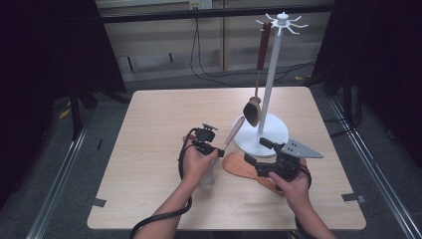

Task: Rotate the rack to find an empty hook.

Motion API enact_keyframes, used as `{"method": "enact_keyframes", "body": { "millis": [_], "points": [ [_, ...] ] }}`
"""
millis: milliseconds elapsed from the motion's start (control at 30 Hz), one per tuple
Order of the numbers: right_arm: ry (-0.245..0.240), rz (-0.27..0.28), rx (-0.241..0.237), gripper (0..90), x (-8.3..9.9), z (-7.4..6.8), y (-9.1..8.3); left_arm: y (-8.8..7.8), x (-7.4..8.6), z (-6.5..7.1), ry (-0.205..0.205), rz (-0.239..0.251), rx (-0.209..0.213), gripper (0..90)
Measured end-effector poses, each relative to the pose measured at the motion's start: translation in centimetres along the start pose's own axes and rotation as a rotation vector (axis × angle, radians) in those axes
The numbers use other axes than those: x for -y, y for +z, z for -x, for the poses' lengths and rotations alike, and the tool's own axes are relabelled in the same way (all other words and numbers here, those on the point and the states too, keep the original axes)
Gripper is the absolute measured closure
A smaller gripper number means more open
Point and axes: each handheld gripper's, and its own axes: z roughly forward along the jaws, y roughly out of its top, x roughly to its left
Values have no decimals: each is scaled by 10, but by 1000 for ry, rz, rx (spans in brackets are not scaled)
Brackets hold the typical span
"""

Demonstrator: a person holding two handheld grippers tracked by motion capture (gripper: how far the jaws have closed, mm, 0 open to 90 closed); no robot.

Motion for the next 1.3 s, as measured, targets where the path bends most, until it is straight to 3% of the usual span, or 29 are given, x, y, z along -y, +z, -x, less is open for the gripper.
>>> {"method": "enact_keyframes", "body": {
  "millis": [267,467,633,767,900,933,1000,1033,1067,1100,1133,1167,1233,1300],
  "points": [
    [7,-29,-23,174,3,-12,16,-47,17,-8,-17,219,44,789],
    [23,-68,-58,260,2,-30,38,-62,19,5,8,332,70,789],
    [71,-93,-81,349,0,-41,53,-63,18,18,32,364,81,789],
    [142,-119,-109,441,3,-45,62,-61,18,28,37,392,95,788],
    [164,-158,-111,638,7,-47,67,-59,18,35,54,390,103,787],
    [183,-160,-147,720,8,-47,67,-58,17,36,59,393,101,786],
    [190,-170,-132,752,8,-47,66,-58,17,36,60,391,117,779],
    [201,-178,-130,769,8,-46,65,-58,17,34,70,388,146,770],
    [209,-182,-129,800,9,-43,64,-59,17,34,65,410,166,740],
    [212,-181,-122,814,9,-42,62,-62,16,33,83,414,146,688],
    [179,-190,-118,813,9,-41,61,-63,16,33,97,420,123,600],
    [125,-202,-113,814,9,-42,60,-65,16,31,95,429,130,571],
    [182,-198,-142,815,9,-41,57,-69,17,29,106,439,117,523],
    [209,-184,-150,815,8,-39,54,-72,19,27,127,455,98,429]
  ]
}}
